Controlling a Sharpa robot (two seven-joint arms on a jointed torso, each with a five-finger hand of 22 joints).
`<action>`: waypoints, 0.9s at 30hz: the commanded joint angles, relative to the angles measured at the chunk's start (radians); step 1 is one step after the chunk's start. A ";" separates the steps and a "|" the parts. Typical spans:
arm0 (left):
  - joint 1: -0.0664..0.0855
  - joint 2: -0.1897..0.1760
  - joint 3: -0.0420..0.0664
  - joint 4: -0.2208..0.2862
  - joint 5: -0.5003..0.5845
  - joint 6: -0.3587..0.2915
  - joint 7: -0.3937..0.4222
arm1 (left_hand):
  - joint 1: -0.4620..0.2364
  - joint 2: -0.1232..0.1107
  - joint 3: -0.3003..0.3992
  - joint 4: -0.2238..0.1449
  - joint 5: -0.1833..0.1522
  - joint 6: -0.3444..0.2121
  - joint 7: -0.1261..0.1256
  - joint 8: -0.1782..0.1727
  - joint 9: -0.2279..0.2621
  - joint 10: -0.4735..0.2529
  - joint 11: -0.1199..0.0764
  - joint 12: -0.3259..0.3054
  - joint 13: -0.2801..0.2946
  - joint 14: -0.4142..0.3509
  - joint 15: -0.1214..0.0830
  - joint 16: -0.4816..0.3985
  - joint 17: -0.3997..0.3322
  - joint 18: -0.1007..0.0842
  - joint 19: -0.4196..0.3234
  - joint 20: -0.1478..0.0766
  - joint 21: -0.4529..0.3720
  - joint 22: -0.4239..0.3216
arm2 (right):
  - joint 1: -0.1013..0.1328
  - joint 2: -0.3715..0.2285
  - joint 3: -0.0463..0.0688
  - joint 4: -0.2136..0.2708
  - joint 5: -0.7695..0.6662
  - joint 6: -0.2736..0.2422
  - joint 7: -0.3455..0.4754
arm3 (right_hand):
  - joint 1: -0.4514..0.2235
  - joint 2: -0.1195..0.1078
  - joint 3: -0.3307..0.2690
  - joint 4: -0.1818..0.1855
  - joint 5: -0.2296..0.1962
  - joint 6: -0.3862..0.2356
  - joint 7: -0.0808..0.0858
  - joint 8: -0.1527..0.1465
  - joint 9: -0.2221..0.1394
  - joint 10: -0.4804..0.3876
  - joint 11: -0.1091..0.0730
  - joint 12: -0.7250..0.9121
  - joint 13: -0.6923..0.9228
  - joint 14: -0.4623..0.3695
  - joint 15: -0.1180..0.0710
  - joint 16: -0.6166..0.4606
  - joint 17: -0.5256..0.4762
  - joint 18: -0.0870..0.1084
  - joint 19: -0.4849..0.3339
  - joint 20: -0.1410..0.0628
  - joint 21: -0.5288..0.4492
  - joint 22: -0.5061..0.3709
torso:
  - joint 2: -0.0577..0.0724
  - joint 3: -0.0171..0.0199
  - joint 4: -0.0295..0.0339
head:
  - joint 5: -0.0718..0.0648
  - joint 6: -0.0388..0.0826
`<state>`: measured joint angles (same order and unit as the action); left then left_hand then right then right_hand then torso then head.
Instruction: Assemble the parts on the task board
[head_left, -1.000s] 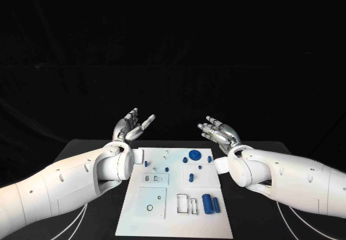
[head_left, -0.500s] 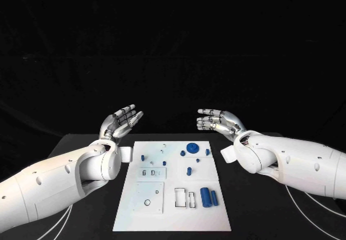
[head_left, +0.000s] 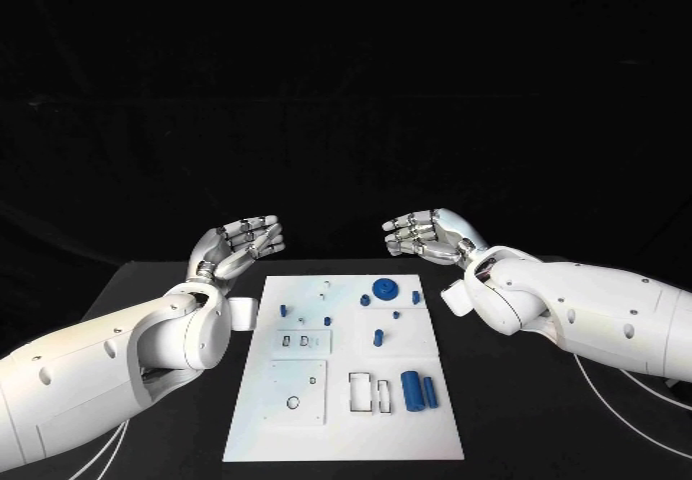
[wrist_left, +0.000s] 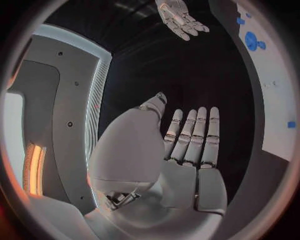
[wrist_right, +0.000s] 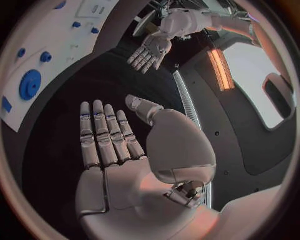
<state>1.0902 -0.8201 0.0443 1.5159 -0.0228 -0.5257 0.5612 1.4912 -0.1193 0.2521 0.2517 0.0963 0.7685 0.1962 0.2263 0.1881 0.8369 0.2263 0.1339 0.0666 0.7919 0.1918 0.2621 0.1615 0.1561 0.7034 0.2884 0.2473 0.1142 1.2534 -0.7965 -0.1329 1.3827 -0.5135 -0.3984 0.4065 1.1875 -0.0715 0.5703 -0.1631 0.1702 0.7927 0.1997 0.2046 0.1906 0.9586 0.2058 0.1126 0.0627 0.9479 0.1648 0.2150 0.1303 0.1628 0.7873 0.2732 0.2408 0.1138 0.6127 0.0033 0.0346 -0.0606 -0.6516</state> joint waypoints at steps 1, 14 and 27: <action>0.002 -0.017 0.004 0.029 -0.037 0.055 0.006 | 0.016 -0.002 0.019 -0.009 -0.006 0.035 0.062 0.018 0.004 0.047 -0.014 0.012 0.001 0.056 -0.017 0.026 0.012 0.025 0.040 -0.001 0.020 0.002 | 0.011 0.003 0.001 -0.014 -0.199 0.029 -0.037 | 0.014 -0.020 0.011 -0.011 -0.013 0.082 0.039 0.021 0.006 0.109 -0.030 -0.013 0.004 0.118 -0.039 0.034 0.014 0.022 0.097 -0.033 0.053 0.016 | 0.021 -0.0004 0.0091 | -0.005 0.001; 0.002 -0.082 0.015 0.141 -0.079 0.111 -0.028 | 0.023 -0.033 0.086 -0.033 -0.007 0.096 0.035 0.026 0.002 0.186 -0.052 0.021 0.002 0.181 -0.060 0.073 0.048 0.029 0.141 -0.031 0.063 0.006 | 0.041 0.022 0.007 -0.044 -0.675 0.084 -0.191 | 0.047 -0.037 -0.059 -0.023 -0.012 0.172 -0.021 0.030 0.014 0.276 -0.104 -0.034 0.009 0.427 -0.145 0.189 0.144 0.018 0.309 -0.153 0.349 0.185 | 0.073 -0.0114 0.0270 | -0.027 0.003; 0.005 -0.118 0.017 0.211 -0.056 0.136 -0.055 | -0.002 -0.053 0.102 -0.028 -0.010 0.100 0.036 0.018 -0.003 0.195 -0.052 0.001 -0.001 0.205 -0.065 0.086 0.061 0.029 0.161 -0.038 0.071 0.004 | 0.047 0.062 0.009 -0.046 -1.040 0.126 -0.361 | 0.008 -0.087 -0.058 0.011 0.004 0.174 -0.036 0.004 0.020 0.175 -0.107 -0.035 0.013 0.518 -0.159 0.415 0.339 0.018 0.362 -0.167 0.514 0.303 | 0.111 -0.0192 0.0459 | -0.035 0.012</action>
<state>1.0933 -0.9372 0.0607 1.7189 -0.0847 -0.4247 0.5179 1.4907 -0.1646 0.3507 0.2220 0.0926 0.8602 0.2215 0.2482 0.1867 1.0244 0.1769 0.1381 0.0671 0.9902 0.1287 0.3427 0.2214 0.1786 0.8581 0.2501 0.3139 0.1199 1.2994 -0.7382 -0.1243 1.3380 -1.3977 -0.3085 0.1203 1.1965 -0.1518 0.5105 -0.1583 0.1724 0.9650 0.1677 0.2123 0.2090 1.1431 0.0984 0.0741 0.0736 1.4559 0.0062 0.6050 0.4512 0.1777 1.1409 0.1085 0.7382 0.4038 0.7120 -0.0133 0.0739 -0.0930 -0.6417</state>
